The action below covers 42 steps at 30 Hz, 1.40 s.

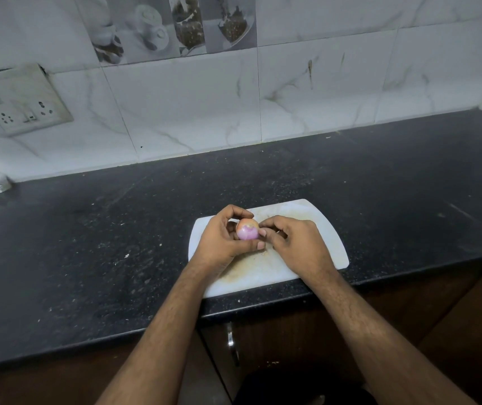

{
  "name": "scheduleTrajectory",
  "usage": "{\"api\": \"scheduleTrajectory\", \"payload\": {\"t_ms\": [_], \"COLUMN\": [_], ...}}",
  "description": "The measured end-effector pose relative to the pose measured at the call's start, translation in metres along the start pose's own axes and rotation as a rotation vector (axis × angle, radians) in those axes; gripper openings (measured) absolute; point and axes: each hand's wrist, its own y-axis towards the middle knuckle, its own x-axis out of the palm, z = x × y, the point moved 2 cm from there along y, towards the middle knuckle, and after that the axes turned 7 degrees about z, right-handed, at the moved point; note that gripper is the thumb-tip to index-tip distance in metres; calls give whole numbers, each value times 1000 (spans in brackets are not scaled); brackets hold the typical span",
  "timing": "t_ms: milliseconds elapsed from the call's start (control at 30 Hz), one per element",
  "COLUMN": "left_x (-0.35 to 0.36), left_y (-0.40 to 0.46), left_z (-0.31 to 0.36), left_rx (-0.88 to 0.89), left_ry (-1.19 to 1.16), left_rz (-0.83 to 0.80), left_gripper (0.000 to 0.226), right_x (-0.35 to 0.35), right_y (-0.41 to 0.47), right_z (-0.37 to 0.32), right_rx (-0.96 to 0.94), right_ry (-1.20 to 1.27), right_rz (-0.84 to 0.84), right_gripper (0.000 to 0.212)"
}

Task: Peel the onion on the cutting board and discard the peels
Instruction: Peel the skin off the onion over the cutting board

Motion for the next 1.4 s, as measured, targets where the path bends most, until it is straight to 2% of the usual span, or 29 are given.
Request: {"api": "scheduleTrajectory", "payload": {"t_ms": [200,600,767,900,1033,1200,1400], "left_x": [-1,-1,0,0,0,1,2], "left_y": [1,3,1,-1,2,2,1], "left_z": [-3,-4,-3,-2,-3,-2,-1], "left_rx": [-3,69,44,26,55,126,120], "left_ry": [17,108,42,3,58,155,156], "left_rz": [25,28,10,2,-4,-24,-24], "left_gripper": [70,62,60,64,65,57,55], "right_x": [0,-2,-1,-1,-1,0,4], "right_y": [-2,-4,-4,-3,-2,0,-4], "right_z": [-1,-7,-5,-4,-5,-3,-4], "right_rx": [-3,-62,-68,-50,-48,-71,-139], "right_ry": [-51,-147,-133,-23,-23,-51,-123], "right_rz": [9,23,42,67,31,42,33], "right_gripper": [17,12,13,14,20,19,21]}}
